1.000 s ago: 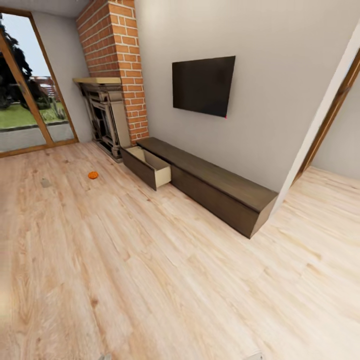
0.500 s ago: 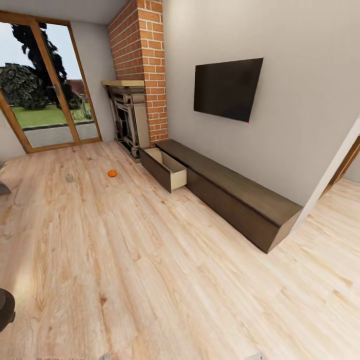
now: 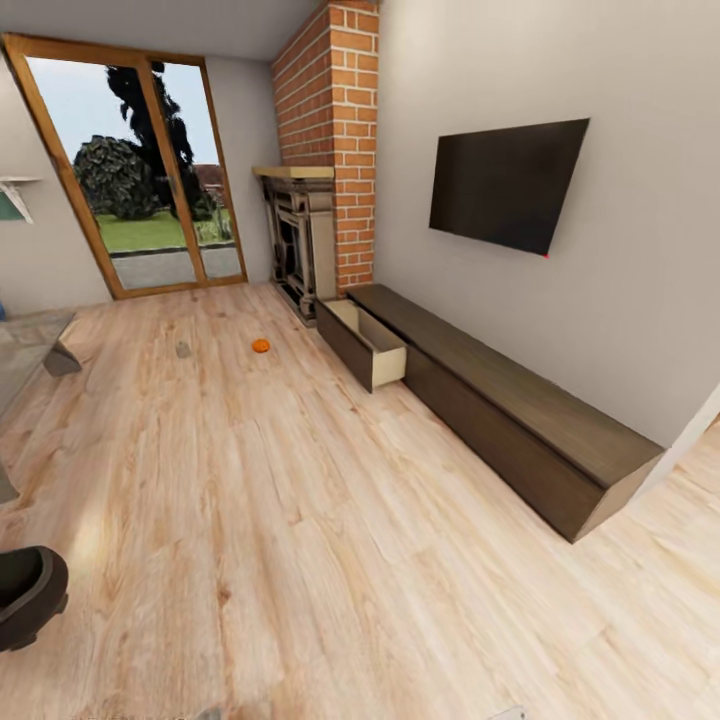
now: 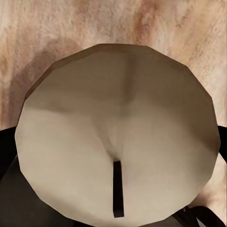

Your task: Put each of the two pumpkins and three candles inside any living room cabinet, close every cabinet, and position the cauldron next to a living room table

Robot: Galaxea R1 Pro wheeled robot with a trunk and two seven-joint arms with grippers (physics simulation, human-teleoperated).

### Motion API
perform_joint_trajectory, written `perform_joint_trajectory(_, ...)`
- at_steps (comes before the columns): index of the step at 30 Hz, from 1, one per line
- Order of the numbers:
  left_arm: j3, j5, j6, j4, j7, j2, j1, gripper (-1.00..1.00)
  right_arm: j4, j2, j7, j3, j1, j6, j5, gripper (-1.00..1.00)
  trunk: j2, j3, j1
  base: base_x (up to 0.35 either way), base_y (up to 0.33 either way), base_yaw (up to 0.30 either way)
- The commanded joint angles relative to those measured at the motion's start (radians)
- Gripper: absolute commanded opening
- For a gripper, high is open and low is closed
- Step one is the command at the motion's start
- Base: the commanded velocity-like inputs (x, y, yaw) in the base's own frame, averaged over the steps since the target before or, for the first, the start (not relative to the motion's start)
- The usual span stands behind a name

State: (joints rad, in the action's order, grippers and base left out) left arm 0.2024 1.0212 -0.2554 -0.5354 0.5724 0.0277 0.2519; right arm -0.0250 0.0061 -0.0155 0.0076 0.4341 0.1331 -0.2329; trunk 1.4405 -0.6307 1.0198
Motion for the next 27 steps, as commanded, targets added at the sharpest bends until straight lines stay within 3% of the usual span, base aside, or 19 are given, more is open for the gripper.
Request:
perform_joint_trajectory(1,0.0,-0.001,-0.001,0.0,0.001,0.0,0.0,-1.0,0.0,0.0,0.002,0.0,0.0,0.0,0.004,-1.0,0.0,0.001,0.0,0.102,-0.114,0.252)
perform_joint_trajectory(18,0.0,-0.001,-0.001,0.0,0.001,0.0,0.0,-1.0,0.0,-0.001,0.002,0.0,0.0,0.0,0.005,-1.0,0.0,0.015,0.0,0.09,-0.106,0.249)
perform_joint_trajectory(27,0.0,-0.001,-0.001,0.0,0.001,0.0,0.0,-1.0,0.002,-0.003,0.002,-0.001,0.0,-0.001,0.003,-1.0,0.0,0.016,0.0,0.042,-0.091,0.03)
